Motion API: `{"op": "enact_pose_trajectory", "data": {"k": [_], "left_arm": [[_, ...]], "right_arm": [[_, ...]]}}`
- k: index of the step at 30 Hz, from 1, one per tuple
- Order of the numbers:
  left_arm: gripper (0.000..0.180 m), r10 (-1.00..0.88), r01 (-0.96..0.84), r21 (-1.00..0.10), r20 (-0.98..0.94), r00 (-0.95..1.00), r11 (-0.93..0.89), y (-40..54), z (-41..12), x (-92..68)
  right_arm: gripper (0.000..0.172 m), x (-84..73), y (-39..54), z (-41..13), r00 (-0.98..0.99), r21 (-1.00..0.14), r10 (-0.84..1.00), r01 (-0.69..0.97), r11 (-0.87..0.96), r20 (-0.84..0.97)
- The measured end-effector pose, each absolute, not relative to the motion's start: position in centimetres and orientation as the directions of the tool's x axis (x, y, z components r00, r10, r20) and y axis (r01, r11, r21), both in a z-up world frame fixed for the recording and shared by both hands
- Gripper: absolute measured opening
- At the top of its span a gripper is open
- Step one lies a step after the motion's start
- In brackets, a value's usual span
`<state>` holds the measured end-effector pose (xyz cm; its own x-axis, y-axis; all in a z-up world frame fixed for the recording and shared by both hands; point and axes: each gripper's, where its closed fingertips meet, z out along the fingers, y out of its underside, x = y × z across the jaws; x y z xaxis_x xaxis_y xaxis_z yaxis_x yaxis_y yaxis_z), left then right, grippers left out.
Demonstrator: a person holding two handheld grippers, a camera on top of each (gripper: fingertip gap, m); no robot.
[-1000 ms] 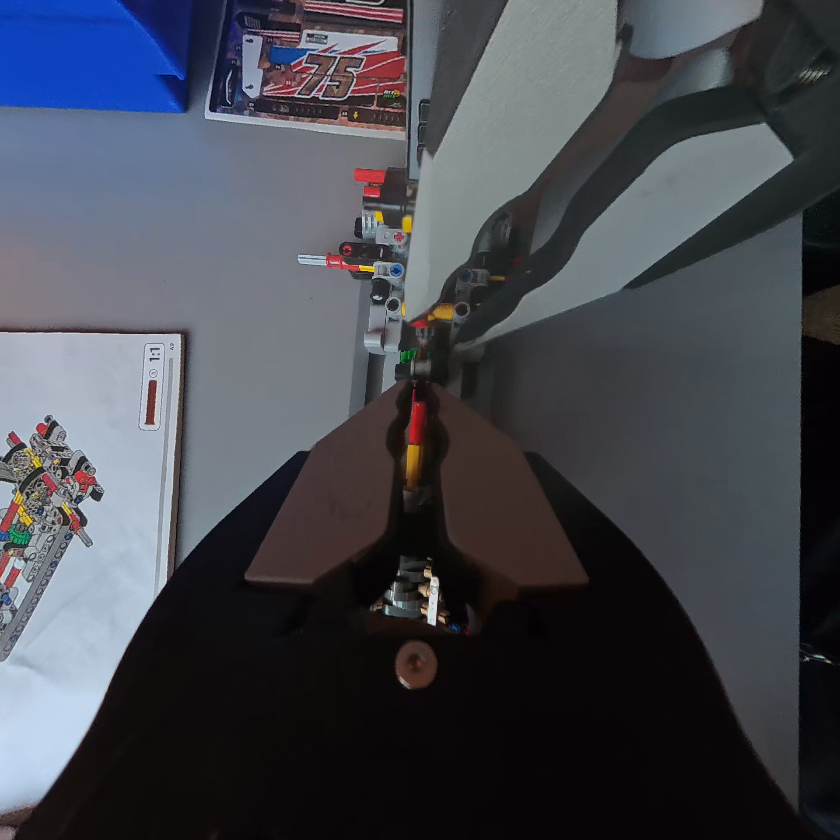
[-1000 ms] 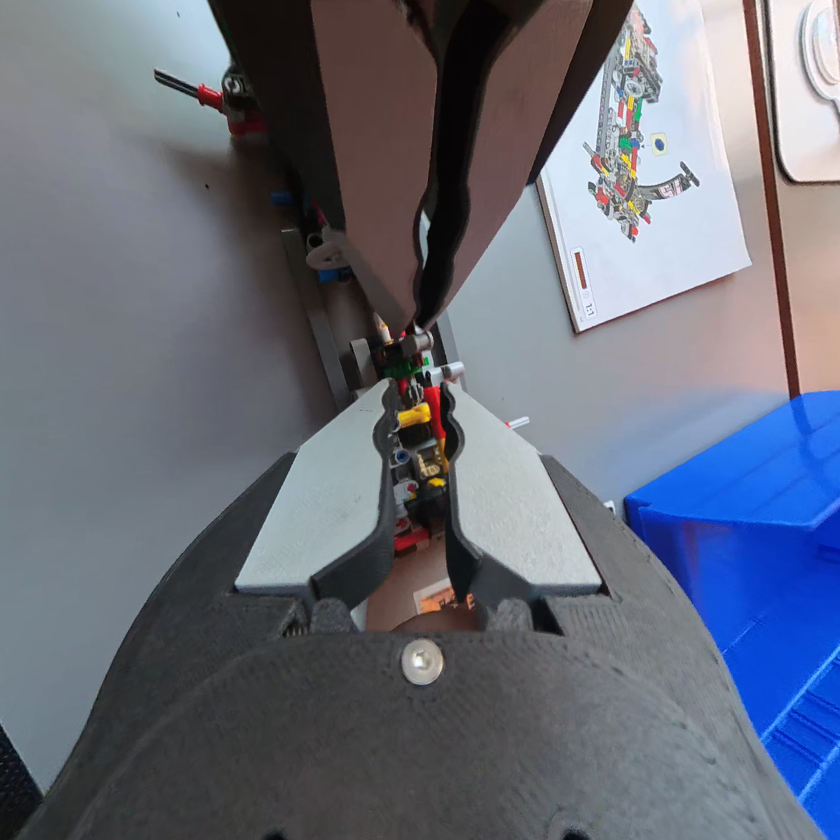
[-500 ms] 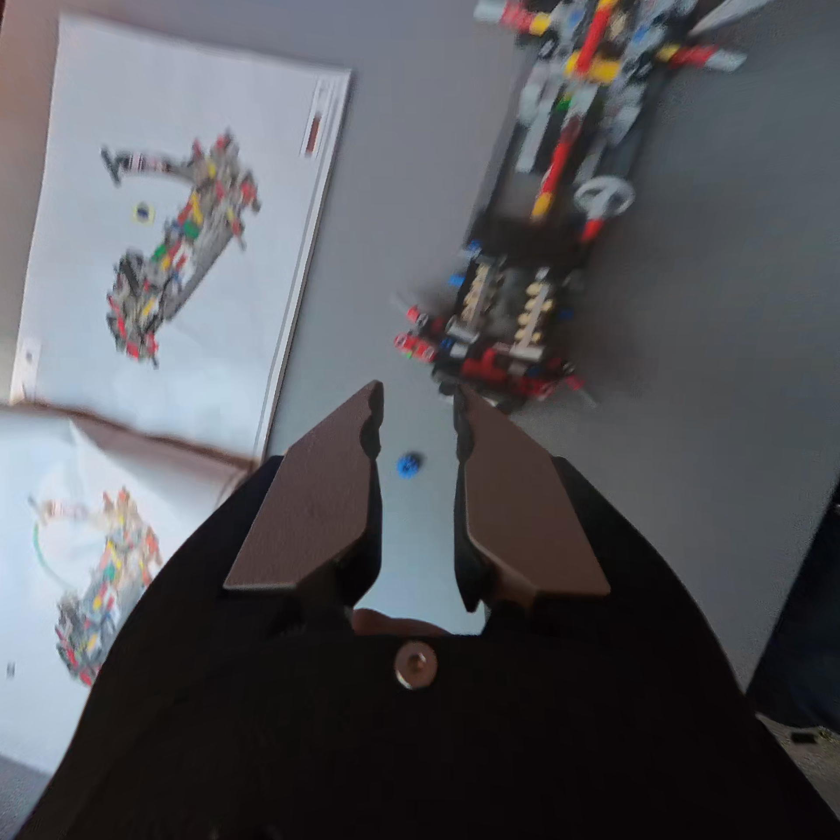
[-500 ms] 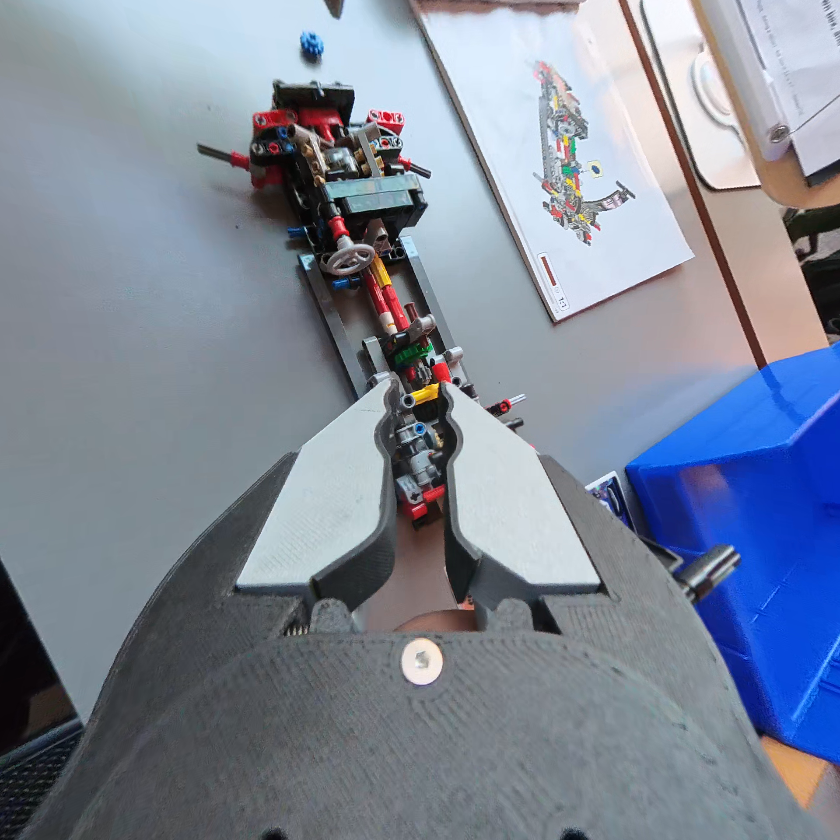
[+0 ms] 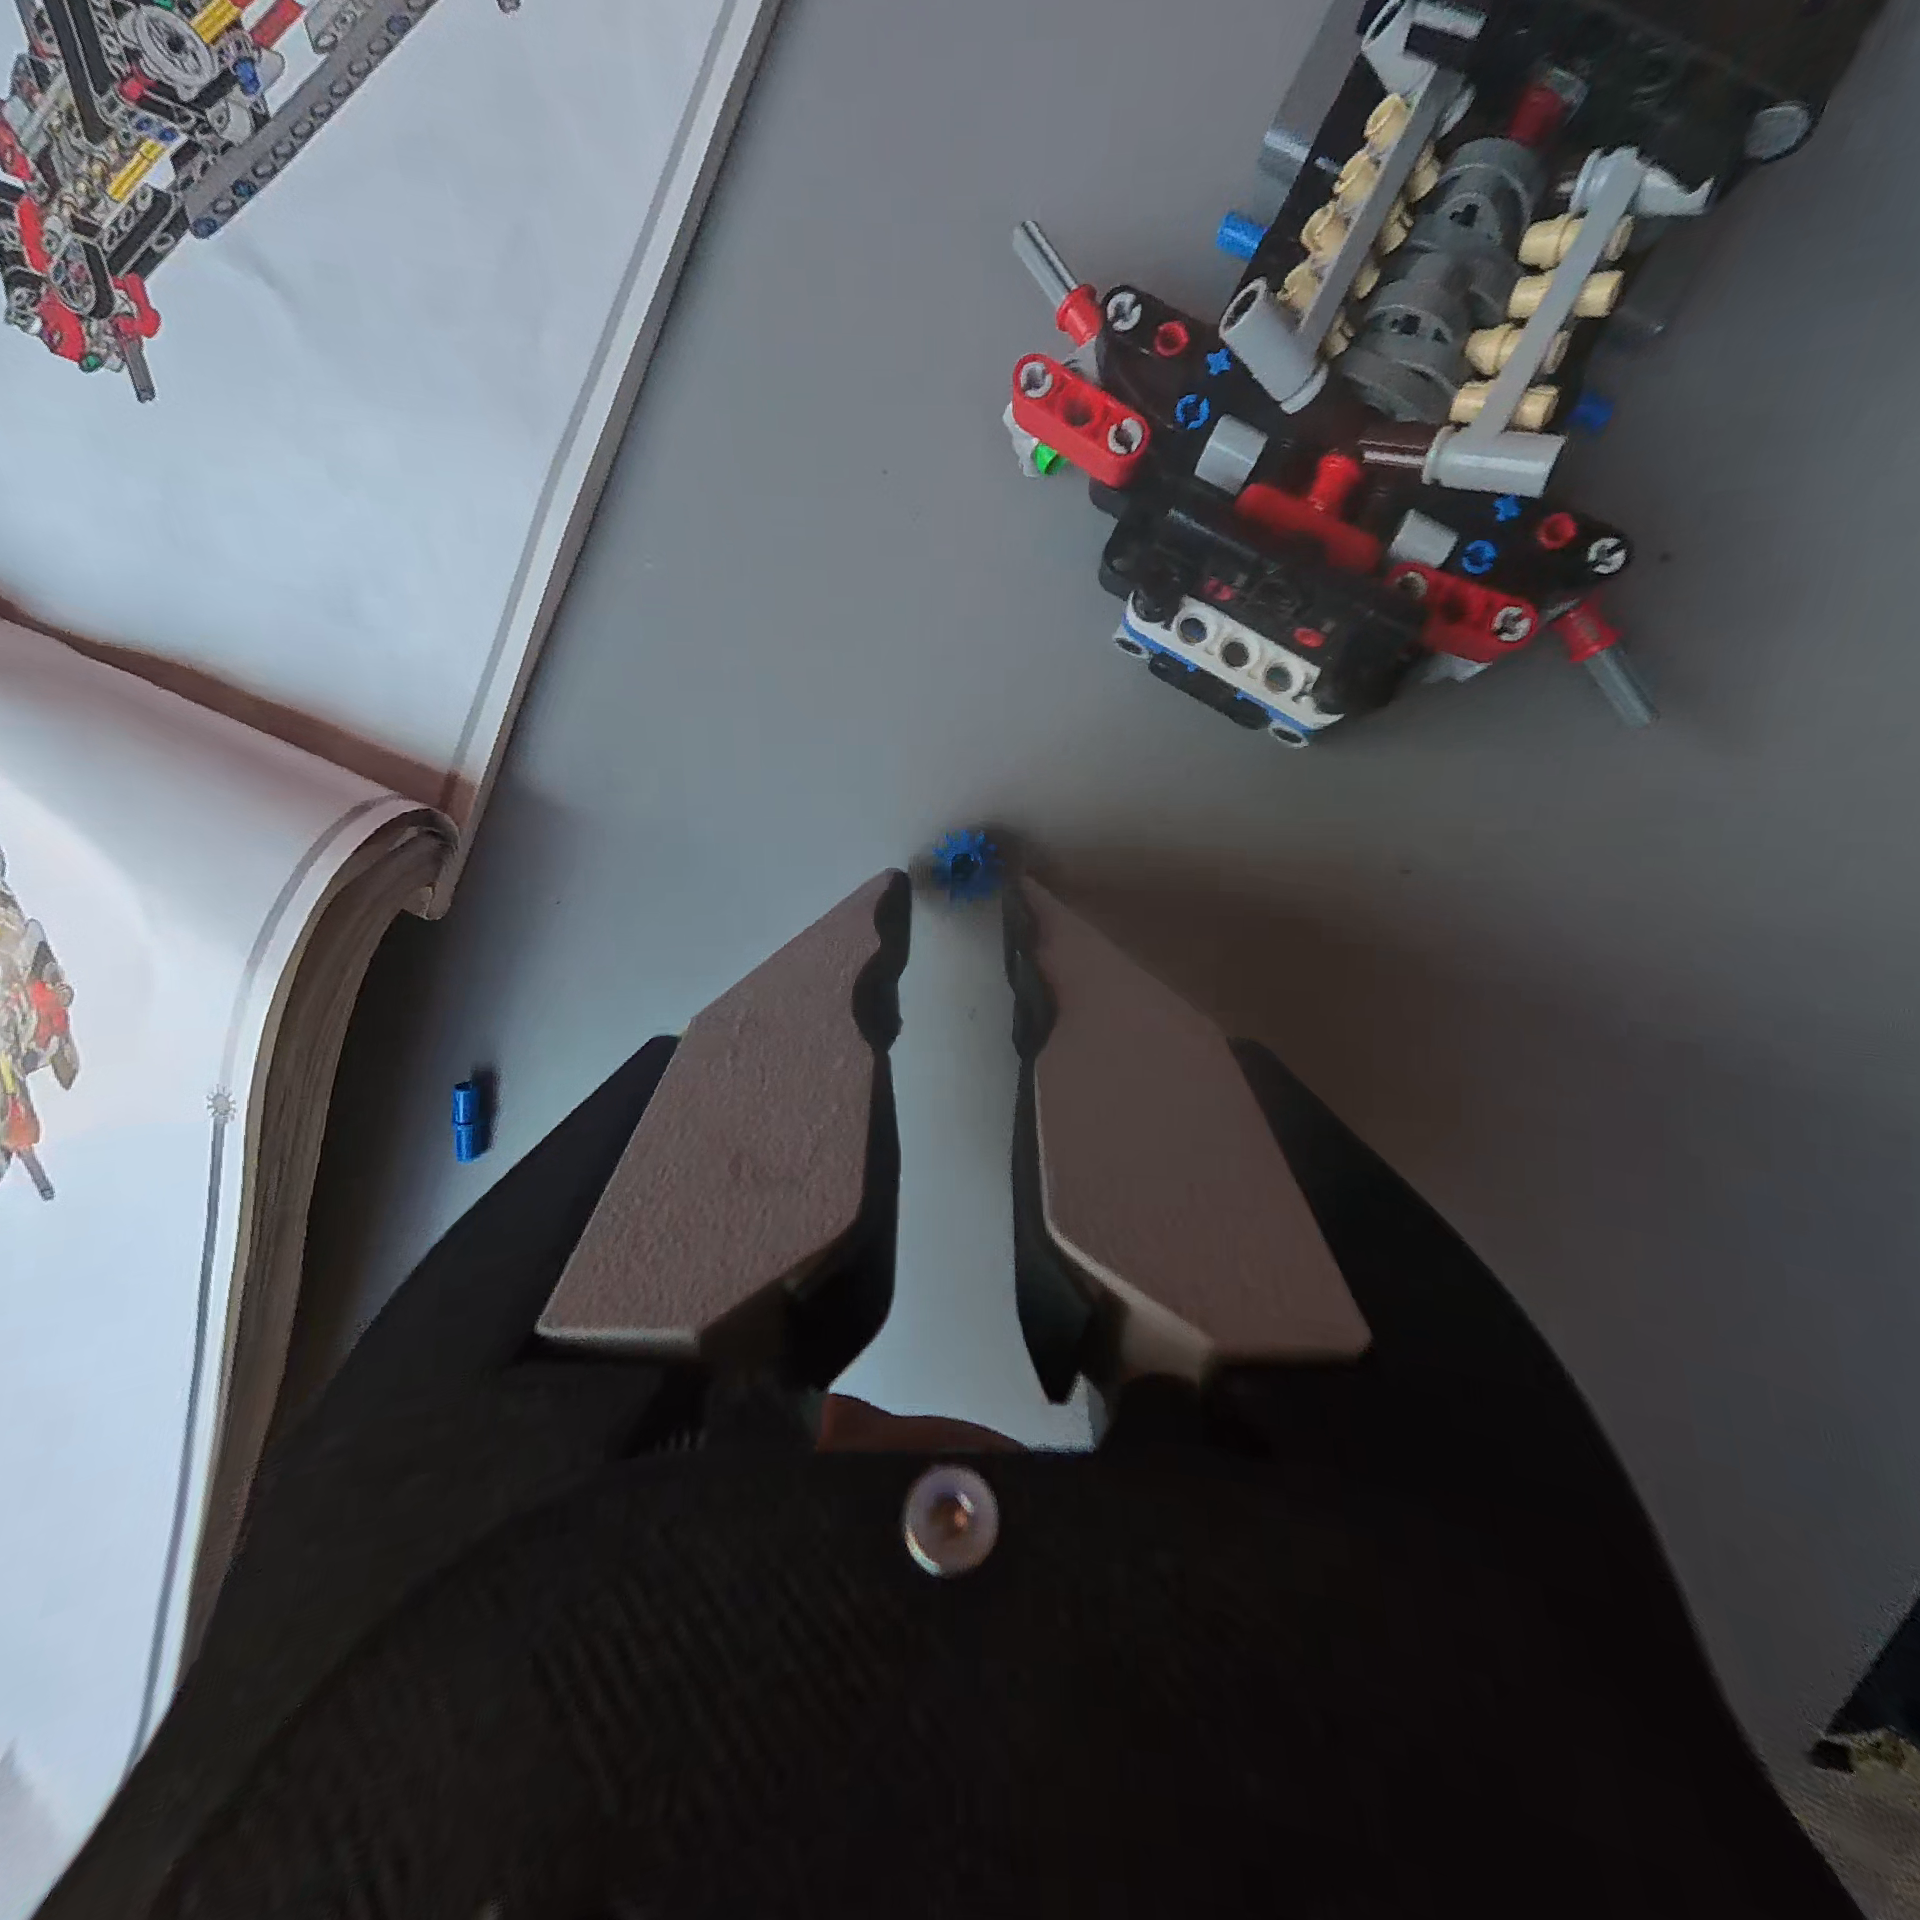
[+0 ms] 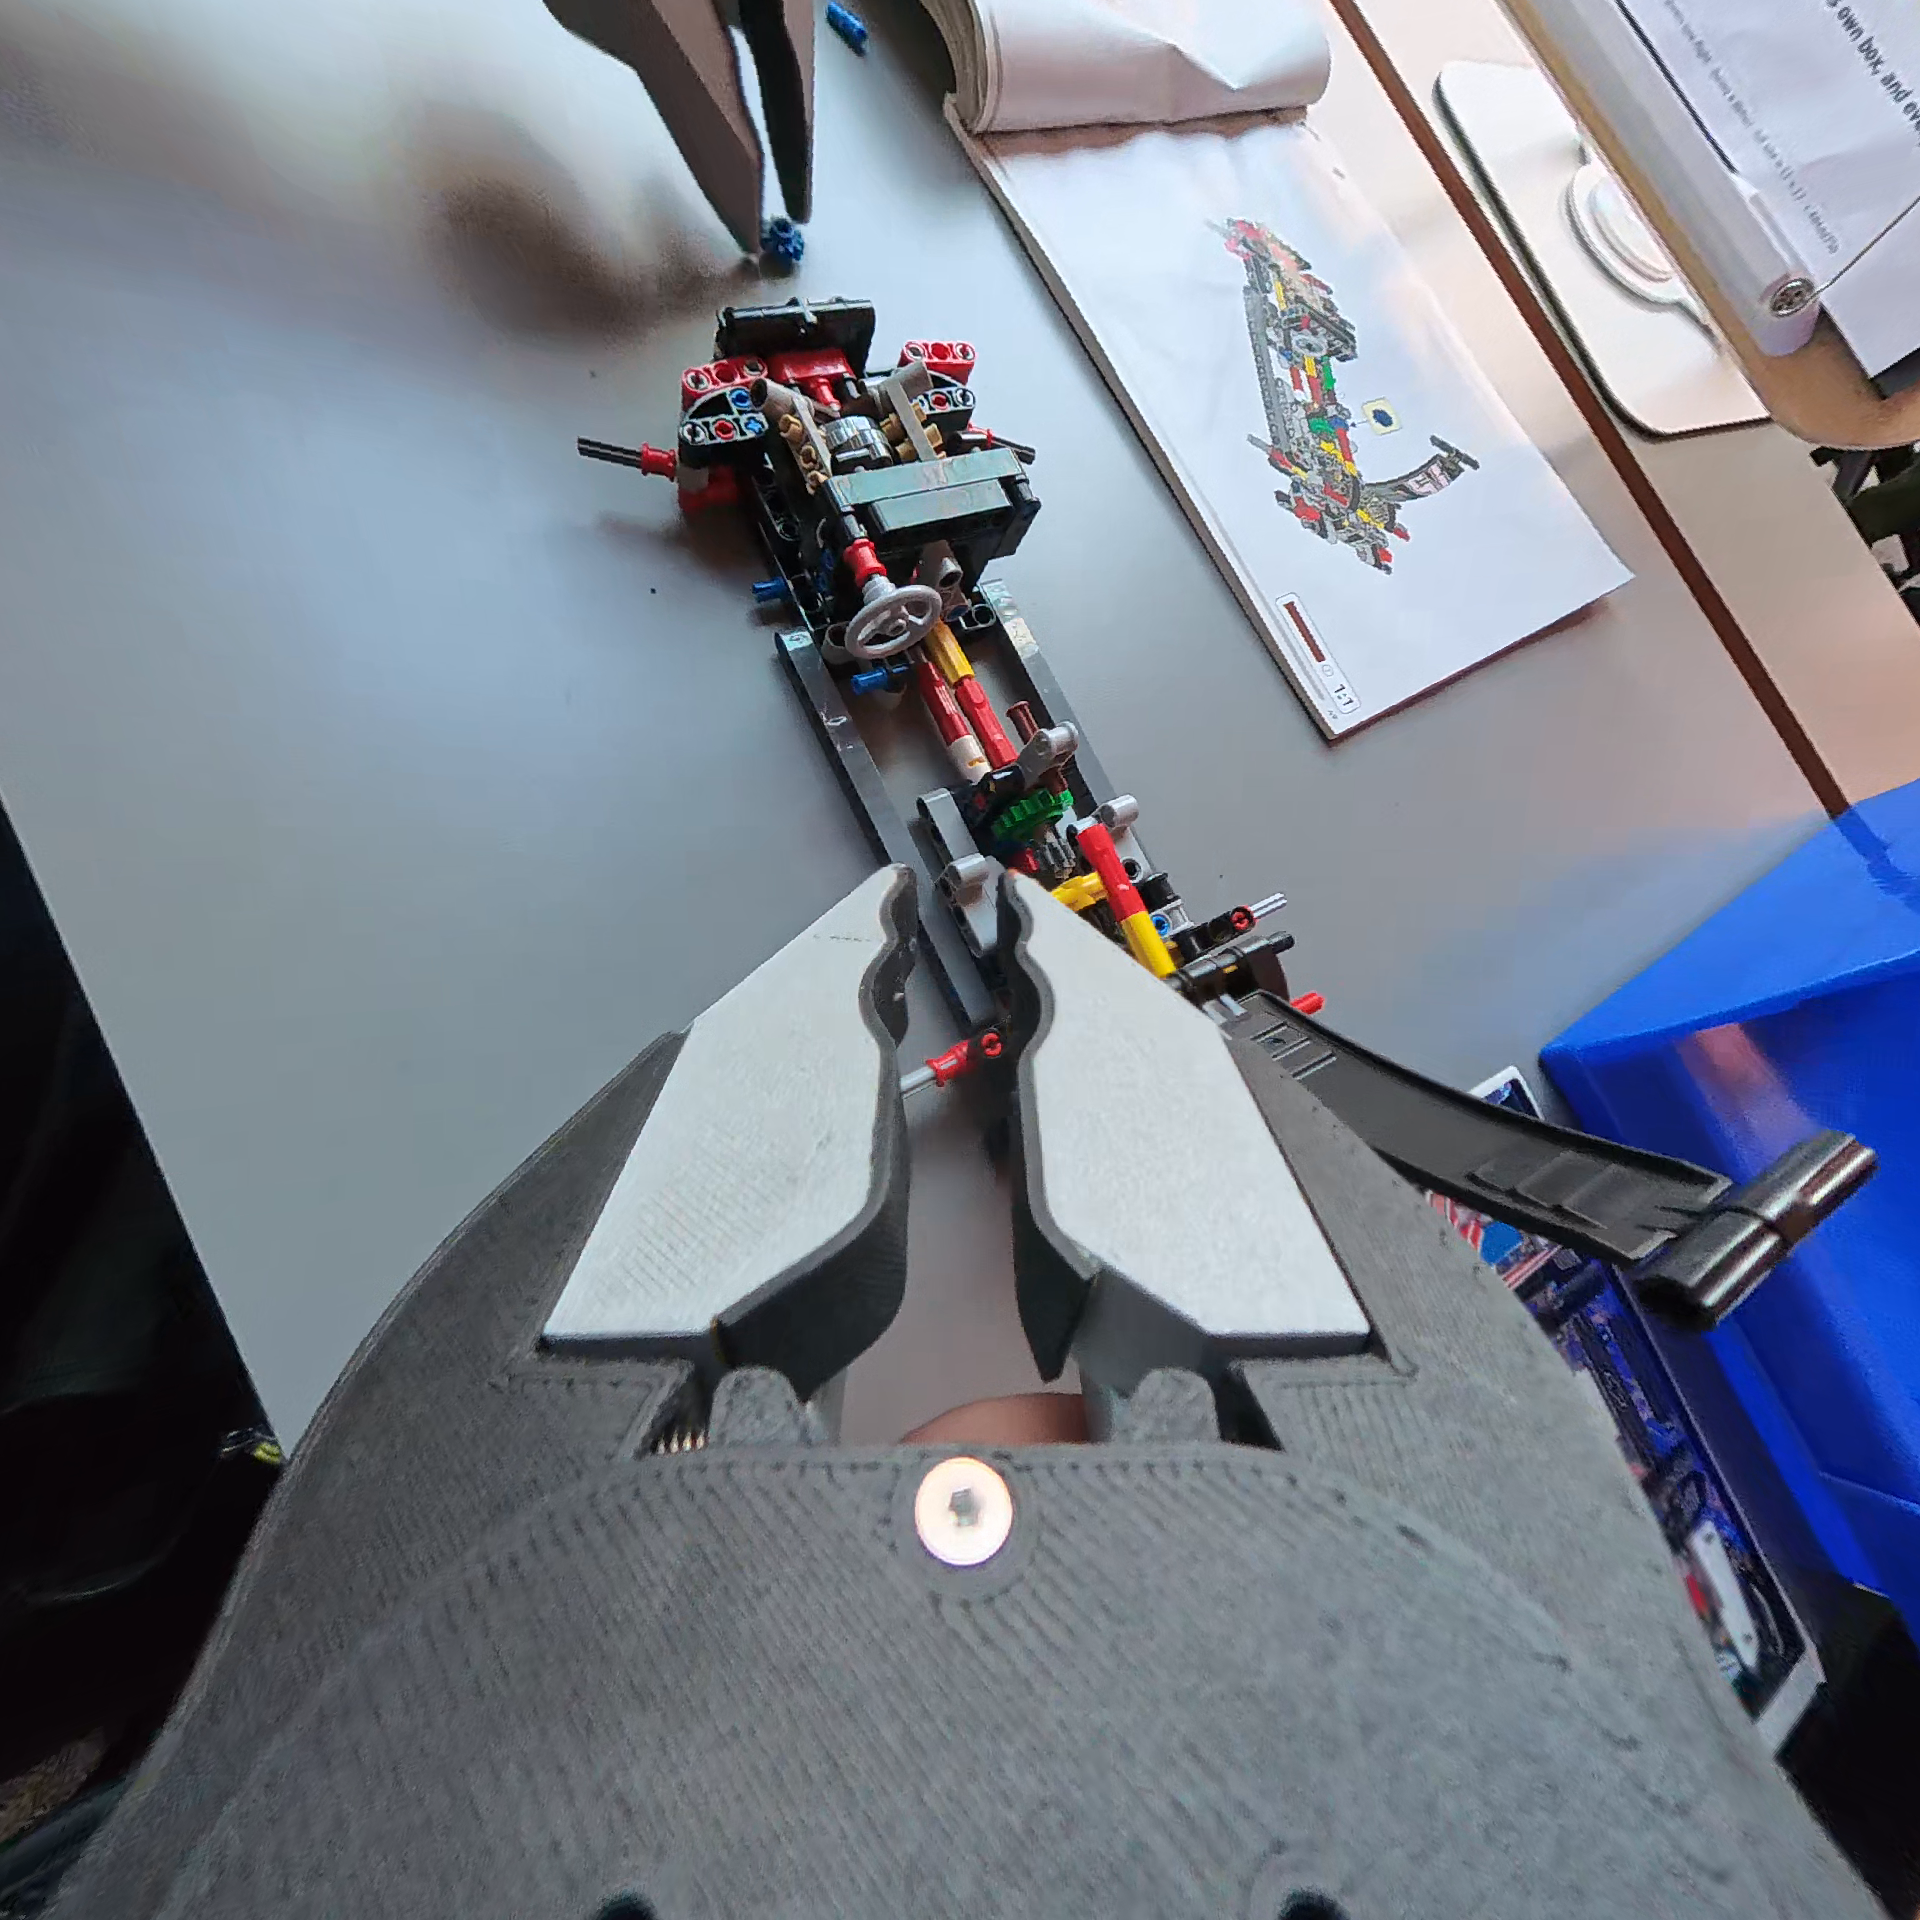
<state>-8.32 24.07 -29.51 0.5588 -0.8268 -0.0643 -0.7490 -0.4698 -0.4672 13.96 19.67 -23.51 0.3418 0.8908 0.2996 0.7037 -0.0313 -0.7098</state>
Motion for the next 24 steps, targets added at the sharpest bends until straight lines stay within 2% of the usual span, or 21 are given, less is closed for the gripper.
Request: {"op": "enact_pose_trajectory", "data": {"k": [8,12,15,18,21,24], "left_arm": [[0.011,-0.822,-0.706,-0.542,-0.047,0.567,-0.456,24.2,-29.5,-7.9],[0.01,-0.821,-0.615,-0.688,-0.049,0.569,-0.385,24.8,-27.4,-6.8],[0.01,-0.867,-0.356,-0.888,0.087,0.491,-0.29,23.7,-22.4,-3.7],[0.011,-0.95,-0.012,-0.991,0.127,0.284,-0.136,20.5,-16.0,-1.3],[0.01,-0.996,0.36,-0.933,0.031,0.08,0.0,16.2,-10.3,-1.4],[0.01,-0.998,0.486,-0.872,0.067,0.001,-0.058,15.1,-9.0,-1.5]], "right_arm": [[0.011,13.6,18.9,-24.1,0.353,-0.749,0.901,0.66,-0.051,0.25],[0.01,12.3,18.4,-23.8,0.368,-0.812,0.91,0.579,-0.066,0.189],[0.013,10.5,18.0,-22.9,0.362,-0.86,0.921,0.506,-0.064,0.144],[0.013,8.3,17.5,-21.7,0.34,-0.896,0.936,0.438,-0.073,0.09],[0.016,6.1,16.3,-20.1,0.267,-0.914,0.963,0.396,-0.086,0.025],[0.016,4.4,15.1,-17.9,0.207,-0.928,0.978,0.368,-0.056,0.023]]}}
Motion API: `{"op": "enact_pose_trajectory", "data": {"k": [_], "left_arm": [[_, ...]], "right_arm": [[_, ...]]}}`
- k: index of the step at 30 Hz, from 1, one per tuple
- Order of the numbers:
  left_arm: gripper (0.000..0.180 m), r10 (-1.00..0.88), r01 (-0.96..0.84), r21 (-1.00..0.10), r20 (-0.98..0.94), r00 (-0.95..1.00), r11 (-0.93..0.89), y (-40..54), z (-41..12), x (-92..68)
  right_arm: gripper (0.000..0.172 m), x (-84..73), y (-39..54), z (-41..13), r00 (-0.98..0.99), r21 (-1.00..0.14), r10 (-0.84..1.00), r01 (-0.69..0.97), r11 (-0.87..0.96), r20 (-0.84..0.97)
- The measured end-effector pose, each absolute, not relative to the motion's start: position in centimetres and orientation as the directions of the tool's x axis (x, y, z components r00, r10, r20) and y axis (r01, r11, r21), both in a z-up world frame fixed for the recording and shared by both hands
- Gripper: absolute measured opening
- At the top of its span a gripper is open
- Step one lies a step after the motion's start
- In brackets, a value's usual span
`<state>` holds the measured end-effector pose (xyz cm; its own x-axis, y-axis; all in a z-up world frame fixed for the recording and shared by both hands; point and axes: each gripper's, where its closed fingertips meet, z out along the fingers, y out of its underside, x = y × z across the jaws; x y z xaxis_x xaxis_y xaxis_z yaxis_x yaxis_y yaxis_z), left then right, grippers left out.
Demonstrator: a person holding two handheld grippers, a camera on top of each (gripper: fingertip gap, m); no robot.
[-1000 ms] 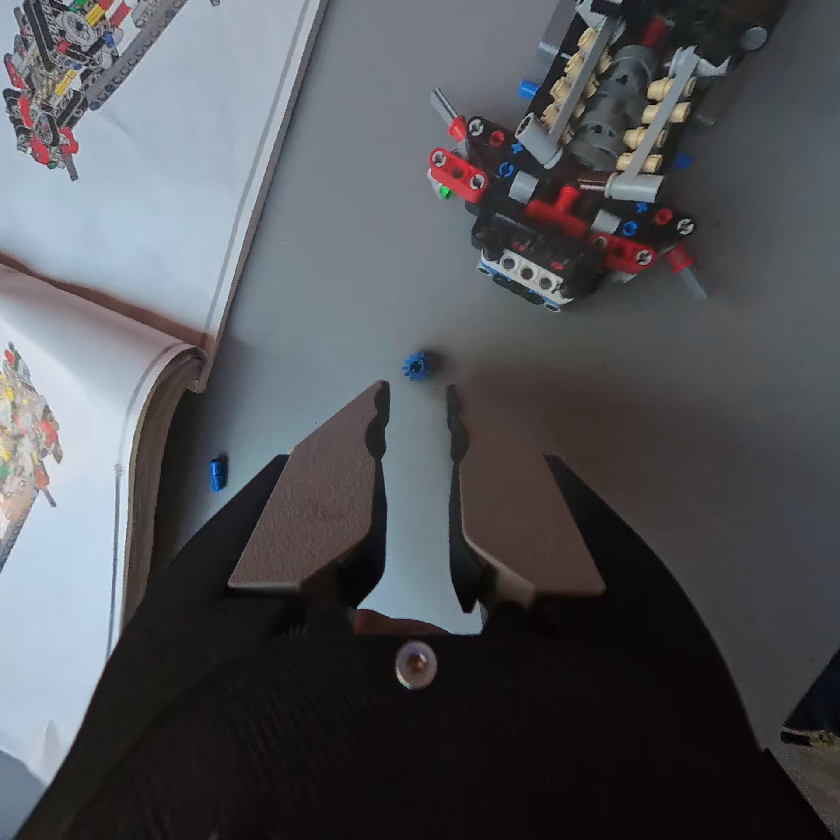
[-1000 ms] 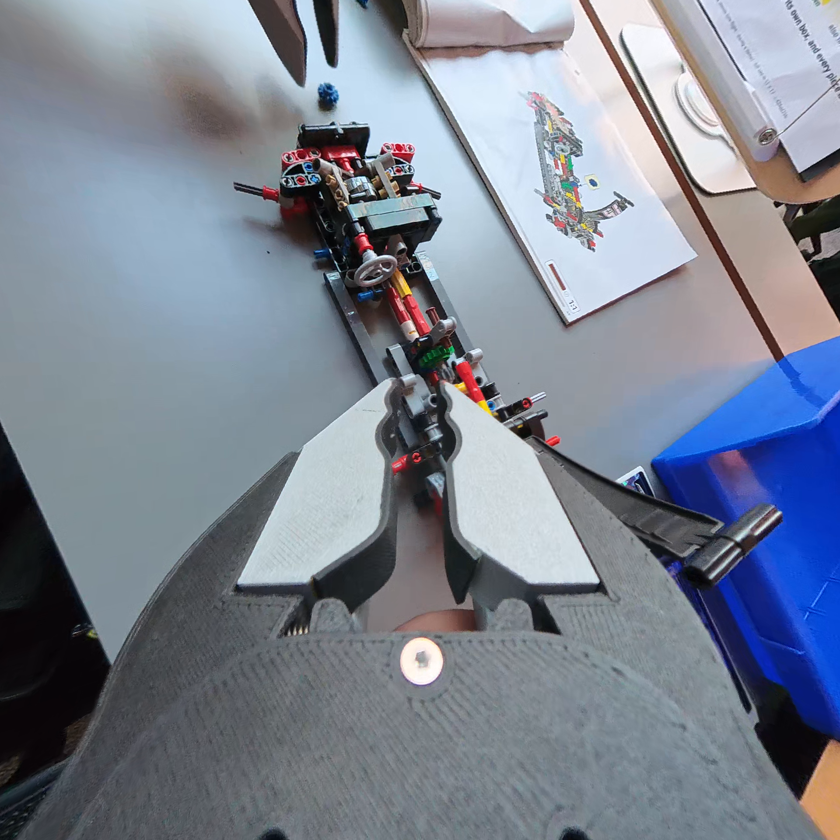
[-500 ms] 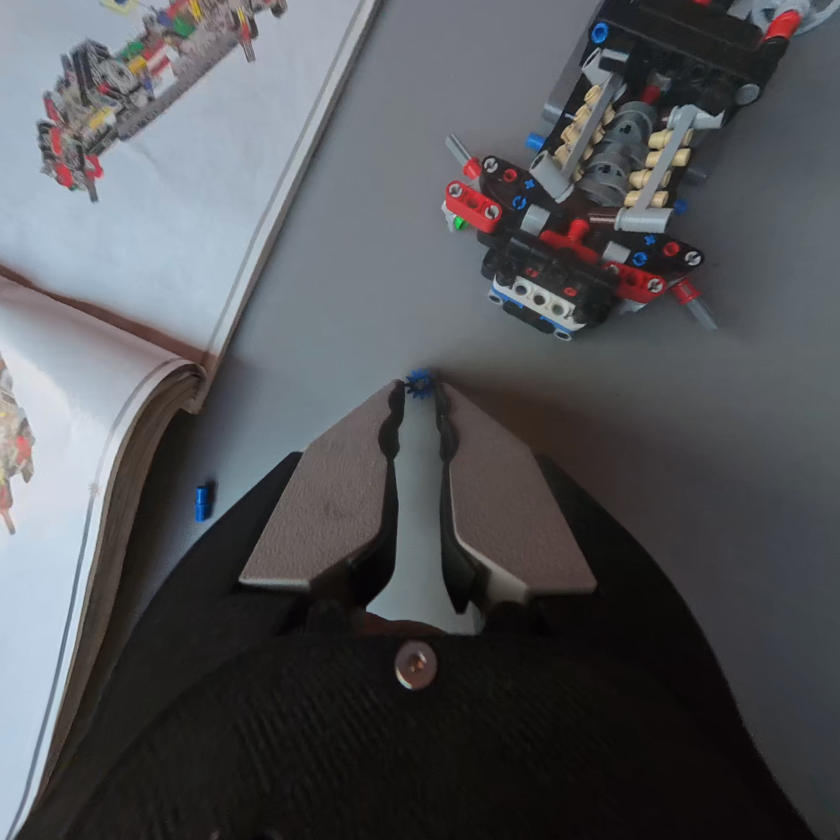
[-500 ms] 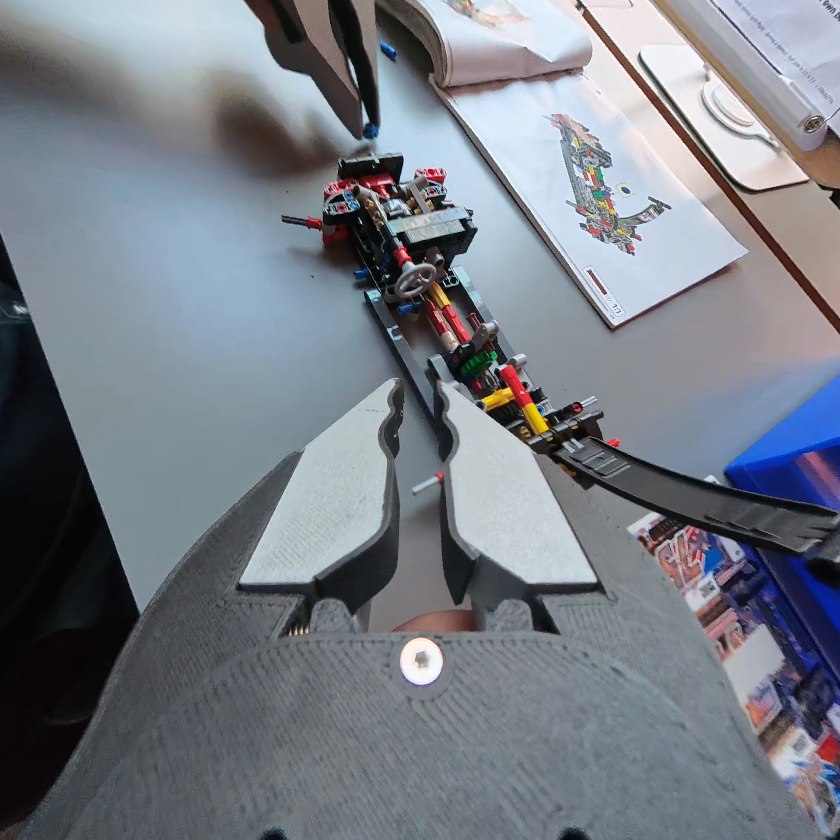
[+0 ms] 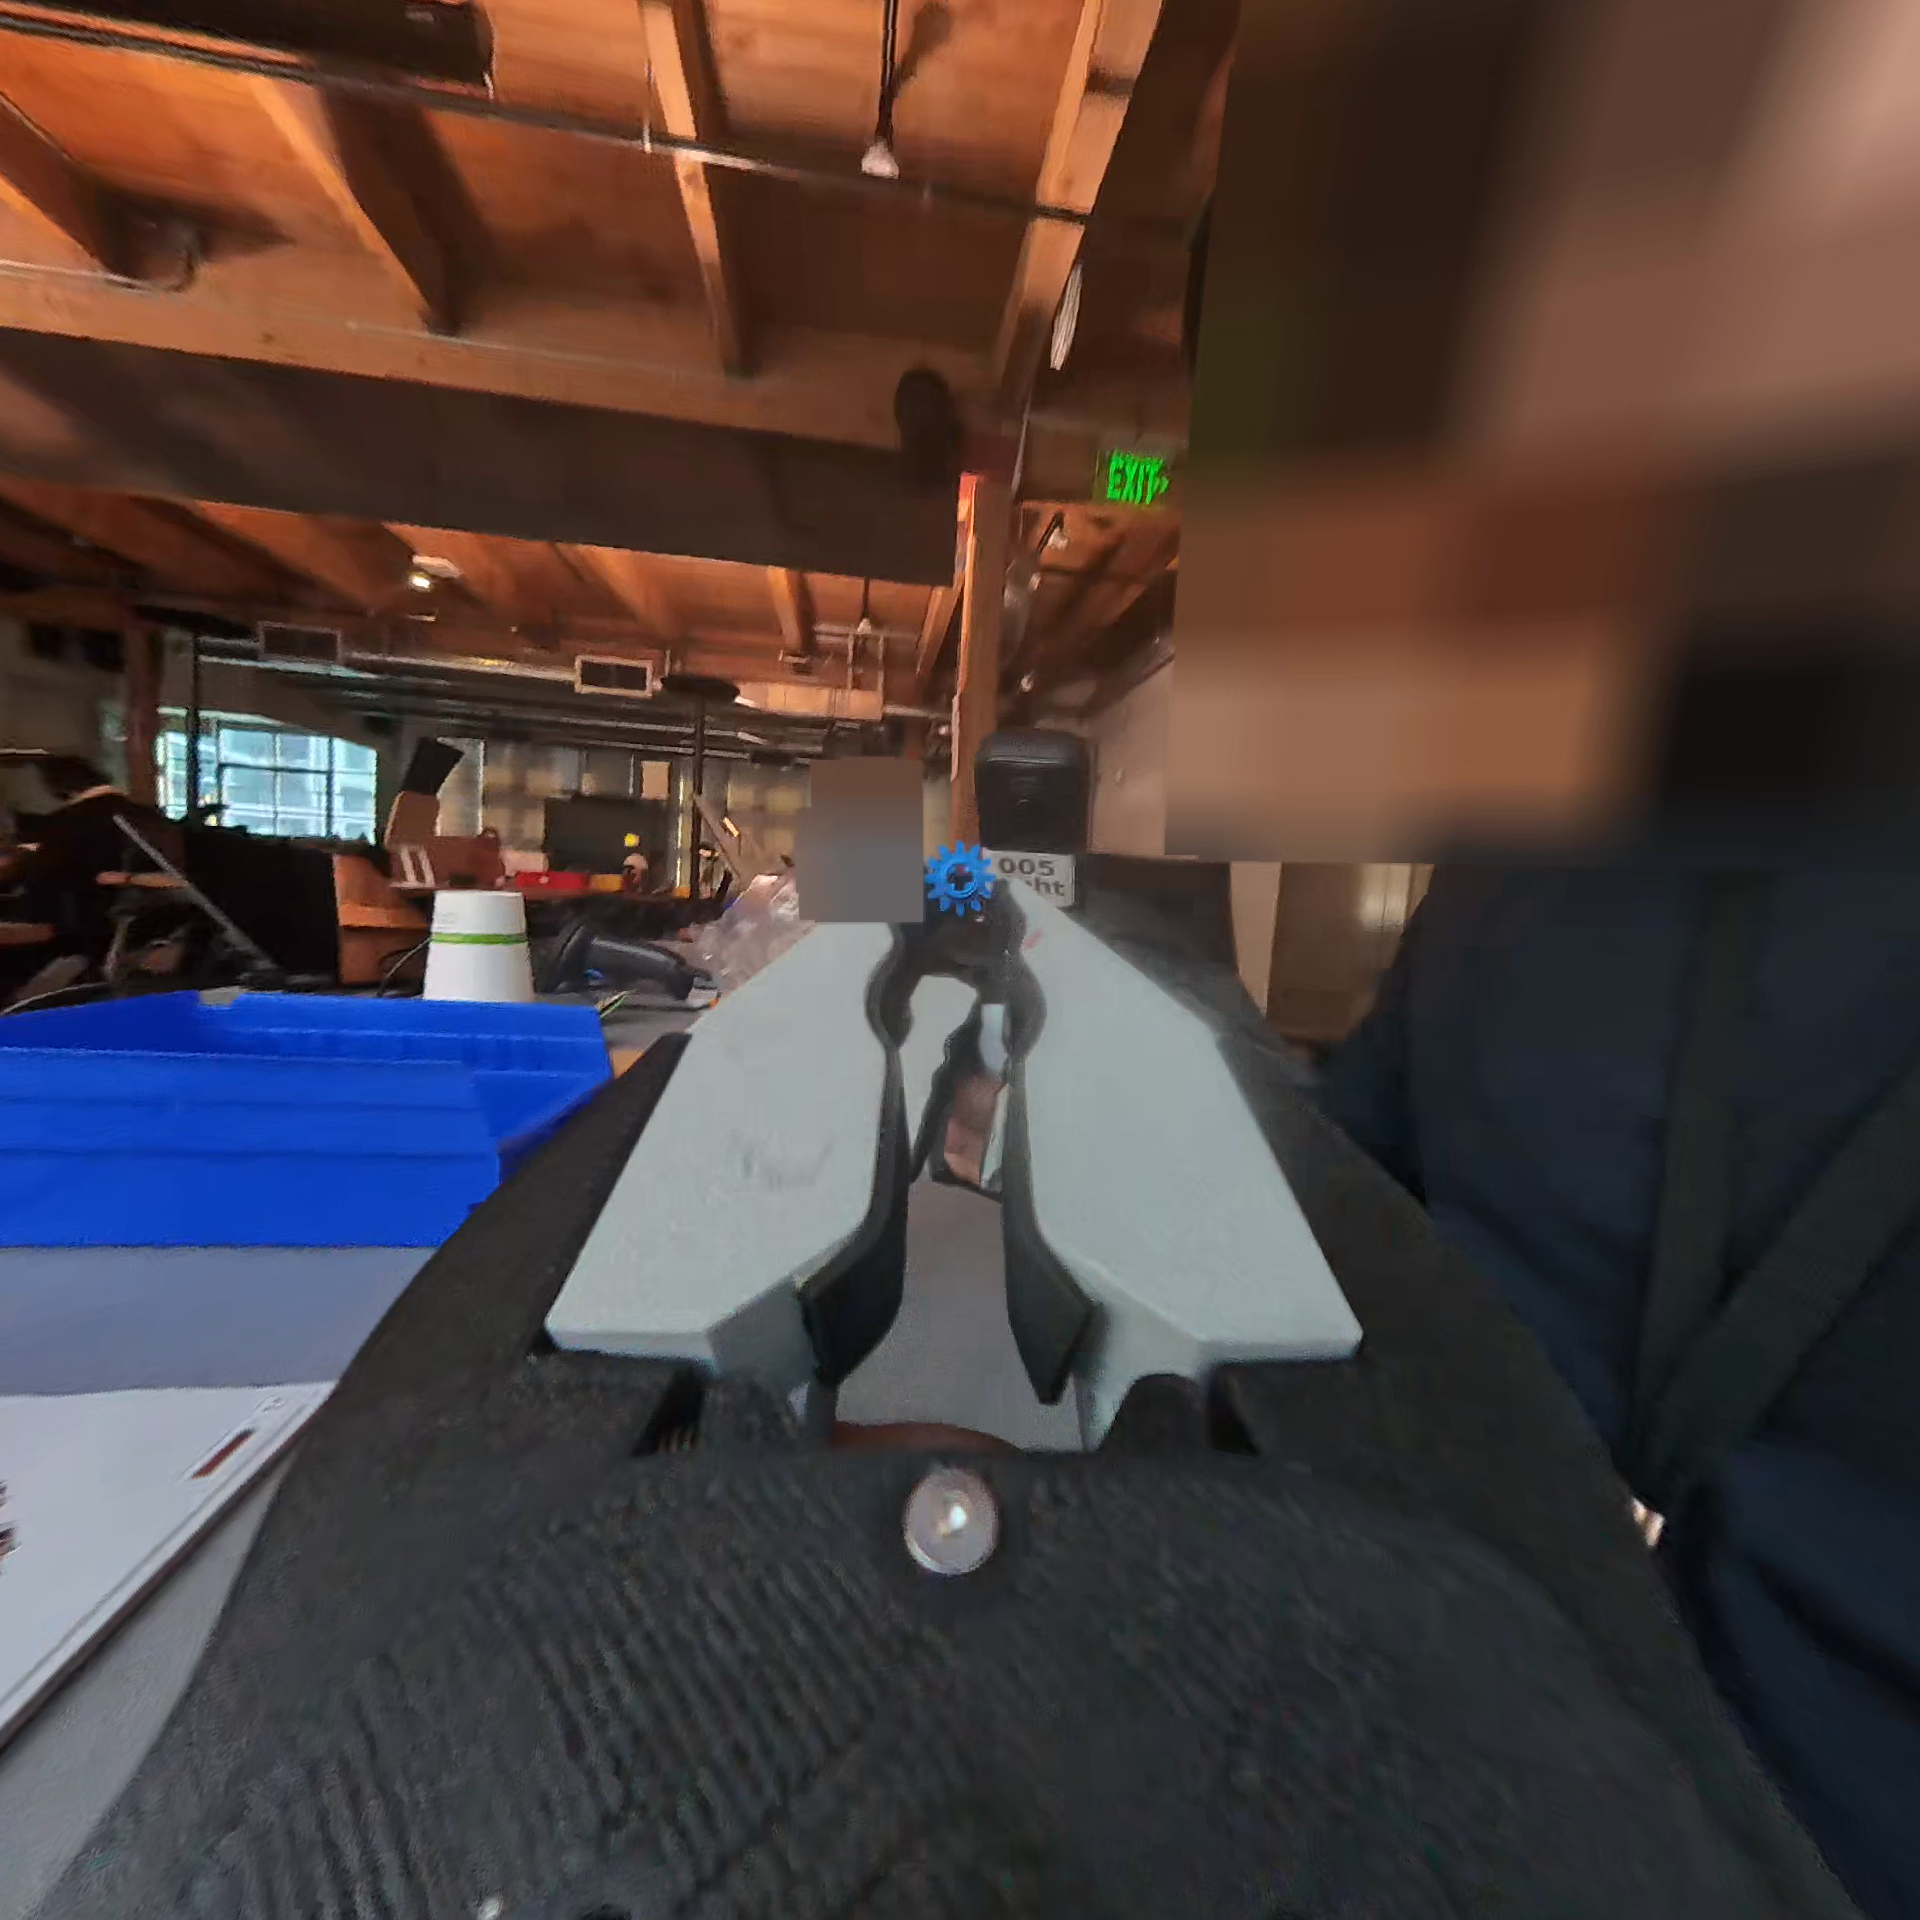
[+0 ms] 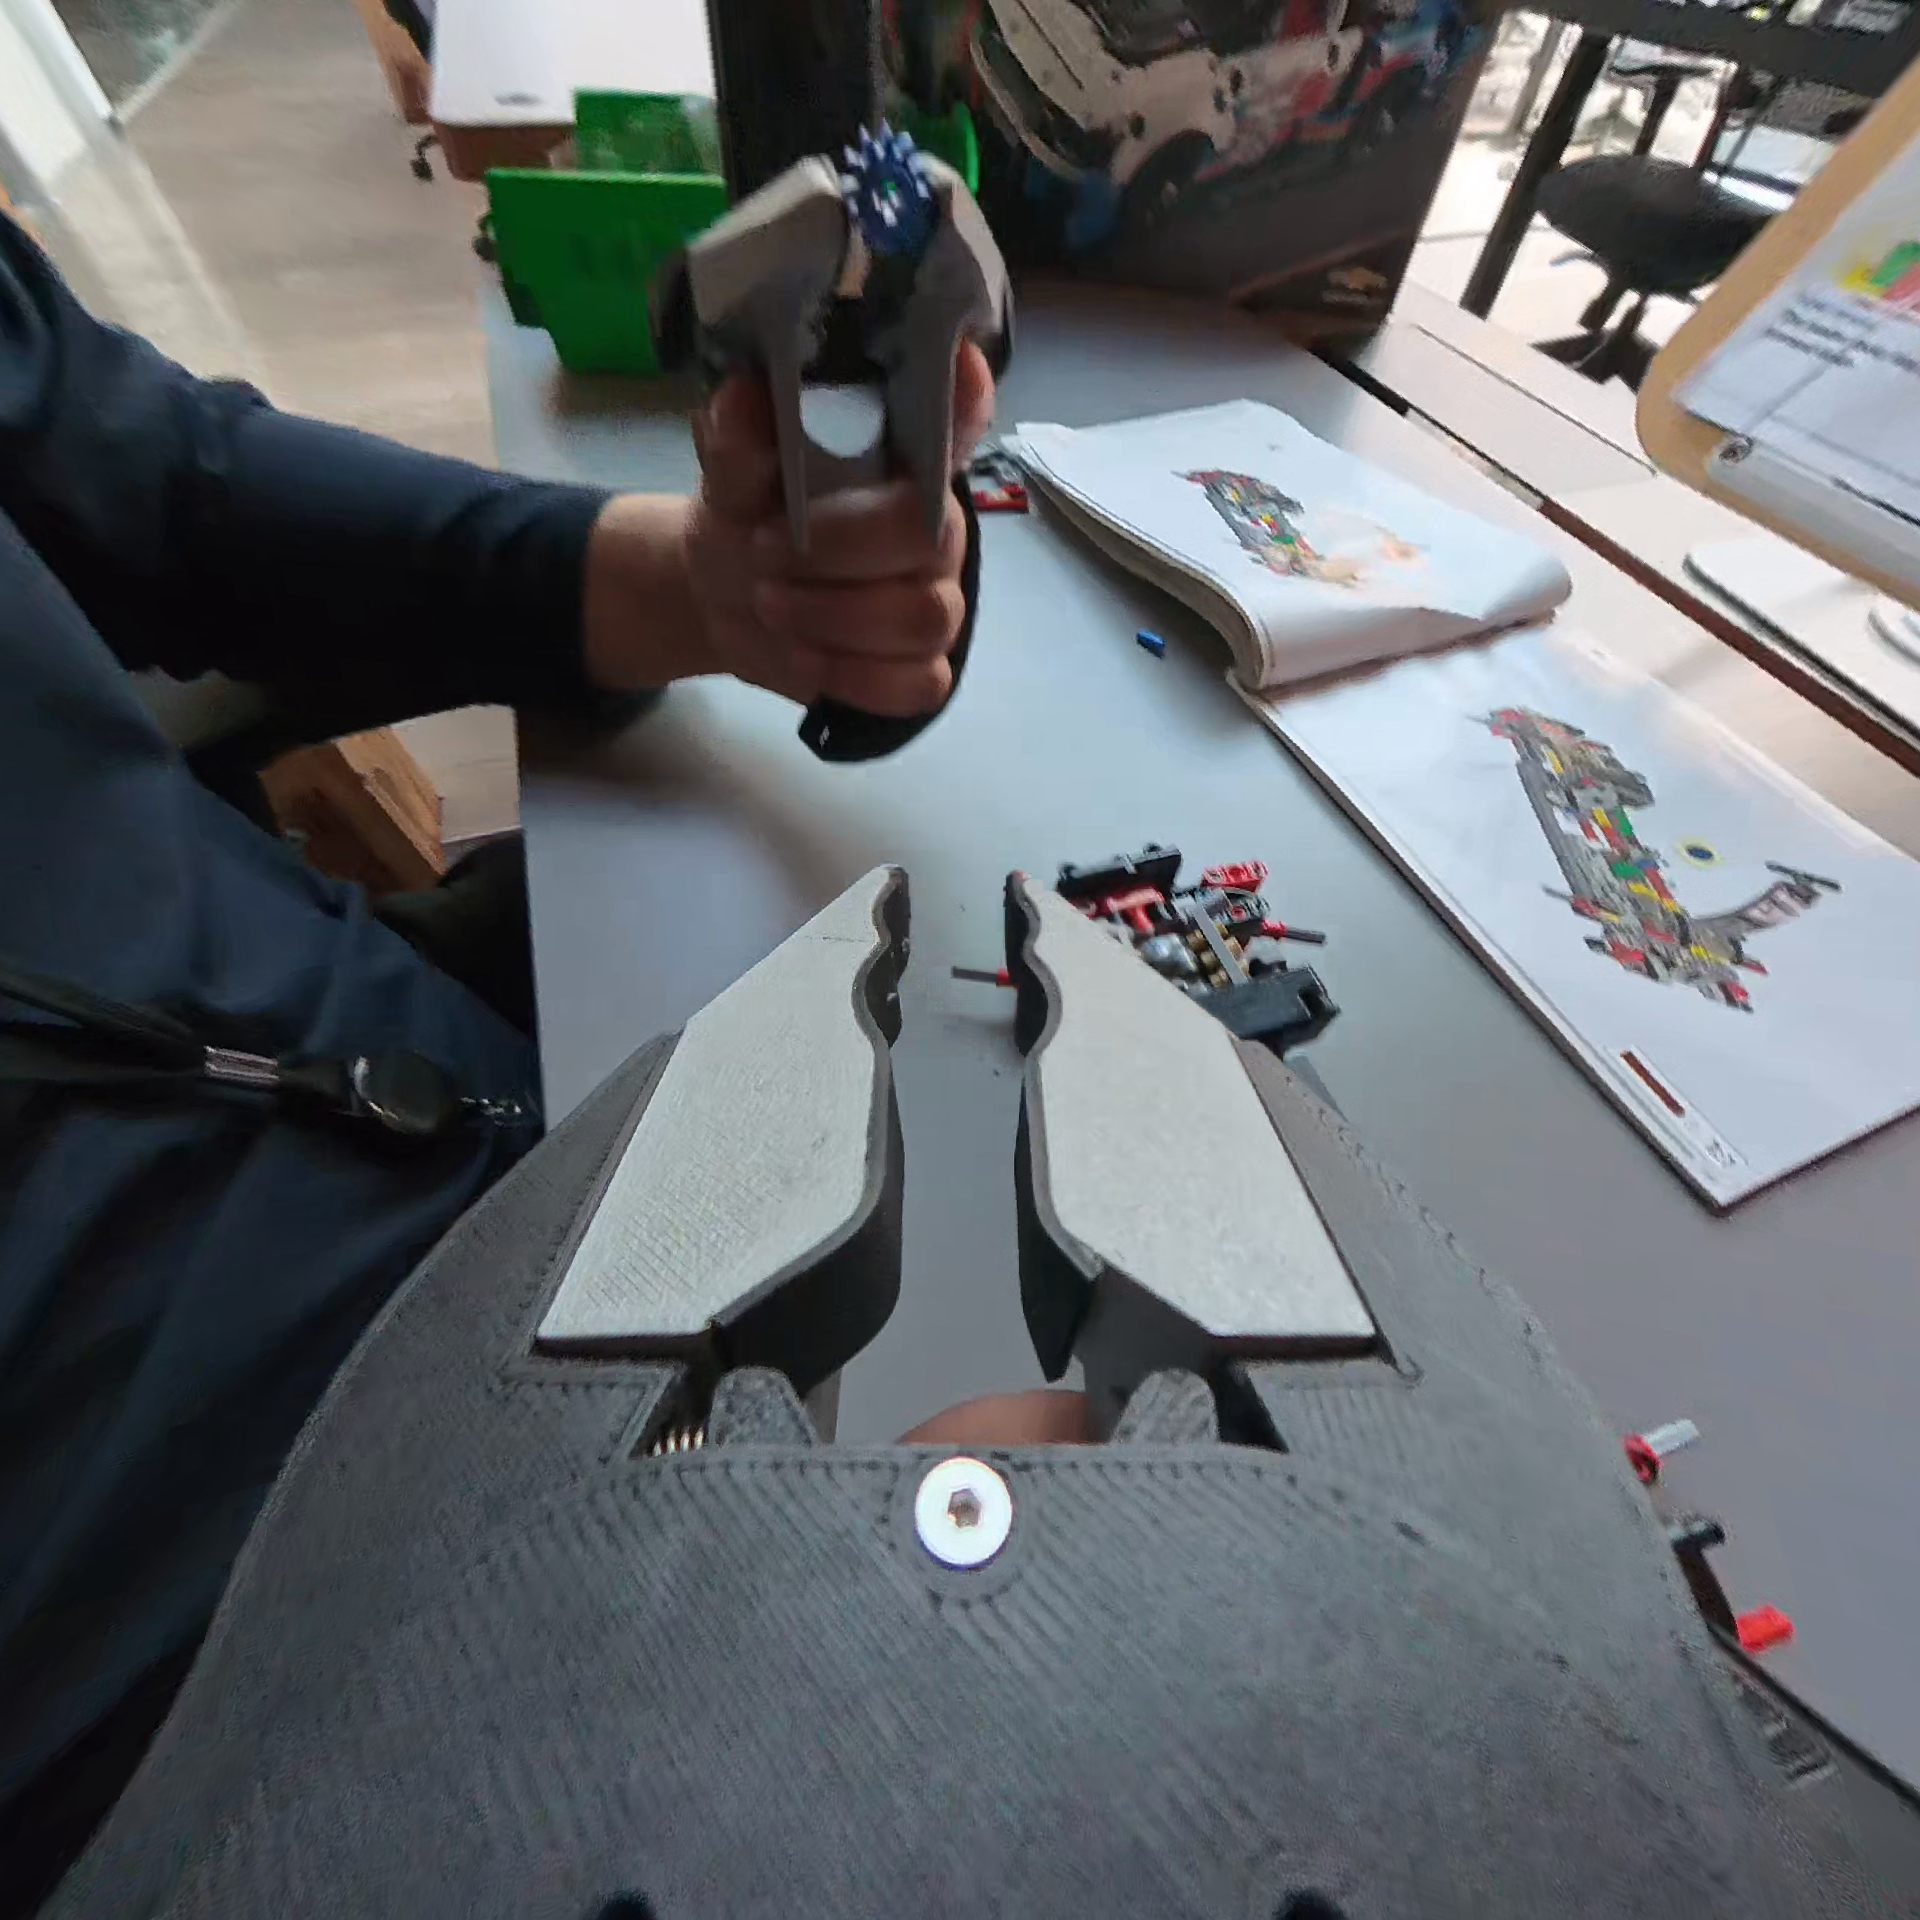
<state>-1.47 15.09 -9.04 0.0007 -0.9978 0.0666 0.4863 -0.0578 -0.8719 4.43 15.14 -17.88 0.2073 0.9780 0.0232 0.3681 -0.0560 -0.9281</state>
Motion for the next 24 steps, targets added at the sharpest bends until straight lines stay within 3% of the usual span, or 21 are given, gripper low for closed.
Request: {"op": "enact_pose_trajectory", "data": {"k": [8,11,16,19,24], "left_arm": [[0.01,-0.996,0.537,-0.839,0.072,-0.058,-0.093,13.2,-8.0,-1.2],[0.01,-0.999,0.485,-0.874,0.033,-0.015,-0.036,12.7,-8.4,-0.3],[0.01,-0.966,0.242,-0.937,-0.232,0.111,0.252,10.8,-9.5,3.2],[0.009,-0.887,0.055,-0.899,-0.415,0.202,0.434,11.0,-10.2,4.8],[0.009,-0.77,-0.208,-0.81,-0.586,0.251,0.549,12.7,-11.6,5.9]], "right_arm": [[0.008,2.4,12.8,-12.6,0.126,-0.967,0.989,0.231,-0.109,-0.081],[0.007,2.2,11.8,-11.2,0.065,-0.97,0.985,0.174,-0.168,-0.159],[0.009,2.5,10.7,-10.7,-0.015,-0.959,0.966,0.125,-0.254,-0.258],[0.011,3.3,10.4,-10.7,-0.033,-0.949,0.953,0.106,-0.296,-0.301],[0.007,5.3,12.3,-11.7,0.143,-0.956,0.959,0.129,-0.263,-0.245]]}}
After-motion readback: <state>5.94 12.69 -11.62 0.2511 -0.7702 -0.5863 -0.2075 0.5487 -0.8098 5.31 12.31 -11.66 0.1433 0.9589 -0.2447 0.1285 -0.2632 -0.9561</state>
